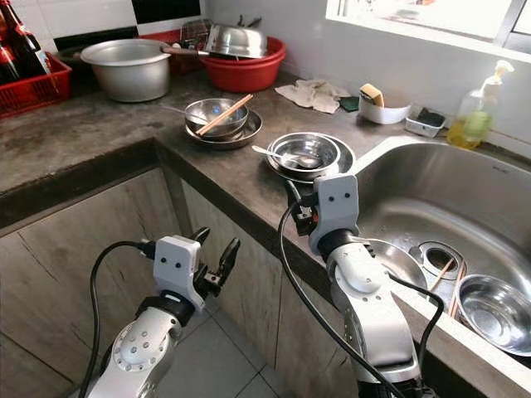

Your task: Kitchen organization

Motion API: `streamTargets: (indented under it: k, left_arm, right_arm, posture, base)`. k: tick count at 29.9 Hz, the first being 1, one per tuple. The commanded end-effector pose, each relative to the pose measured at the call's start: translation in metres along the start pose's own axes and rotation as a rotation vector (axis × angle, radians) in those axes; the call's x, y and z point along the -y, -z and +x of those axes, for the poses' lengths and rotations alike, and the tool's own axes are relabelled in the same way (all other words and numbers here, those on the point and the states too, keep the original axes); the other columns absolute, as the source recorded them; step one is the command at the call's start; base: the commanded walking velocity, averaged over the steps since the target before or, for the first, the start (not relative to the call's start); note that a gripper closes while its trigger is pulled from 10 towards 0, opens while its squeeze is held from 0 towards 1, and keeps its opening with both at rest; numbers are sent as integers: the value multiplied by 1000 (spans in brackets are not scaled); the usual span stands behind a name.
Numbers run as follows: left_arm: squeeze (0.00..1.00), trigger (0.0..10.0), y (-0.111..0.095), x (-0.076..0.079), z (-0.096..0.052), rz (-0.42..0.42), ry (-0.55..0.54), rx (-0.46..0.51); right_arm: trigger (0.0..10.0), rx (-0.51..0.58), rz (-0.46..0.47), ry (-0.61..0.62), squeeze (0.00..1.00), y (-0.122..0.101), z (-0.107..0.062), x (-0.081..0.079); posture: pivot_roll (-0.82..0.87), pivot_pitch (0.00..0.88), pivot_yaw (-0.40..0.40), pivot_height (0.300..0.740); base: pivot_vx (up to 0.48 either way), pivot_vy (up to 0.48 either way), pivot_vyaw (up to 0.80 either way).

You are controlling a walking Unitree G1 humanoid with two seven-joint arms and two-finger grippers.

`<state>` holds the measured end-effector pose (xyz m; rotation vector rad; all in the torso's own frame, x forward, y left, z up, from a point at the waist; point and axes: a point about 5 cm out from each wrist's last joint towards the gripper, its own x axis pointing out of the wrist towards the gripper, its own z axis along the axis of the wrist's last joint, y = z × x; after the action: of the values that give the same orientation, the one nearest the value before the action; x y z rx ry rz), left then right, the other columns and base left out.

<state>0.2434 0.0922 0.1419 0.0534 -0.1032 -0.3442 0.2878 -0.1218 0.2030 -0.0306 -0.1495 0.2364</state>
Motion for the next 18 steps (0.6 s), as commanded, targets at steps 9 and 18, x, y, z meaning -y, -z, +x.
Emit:
streamTargets:
  k: [9,18]
  left_arm:
    - [0,10000,1,-1,1,2,5,-13]
    - [0,10000,0,-1,1,29,0,-8]
  right_arm:
    - [10000,14,2,47,0,-3,0,5]
    - [10000,22,5,95,0,-1,-7,6]
  posture:
    - [88,36,-56,740]
    - [85,38,-52,740]
  base:
    - [0,480,0]
    - [0,53,0]
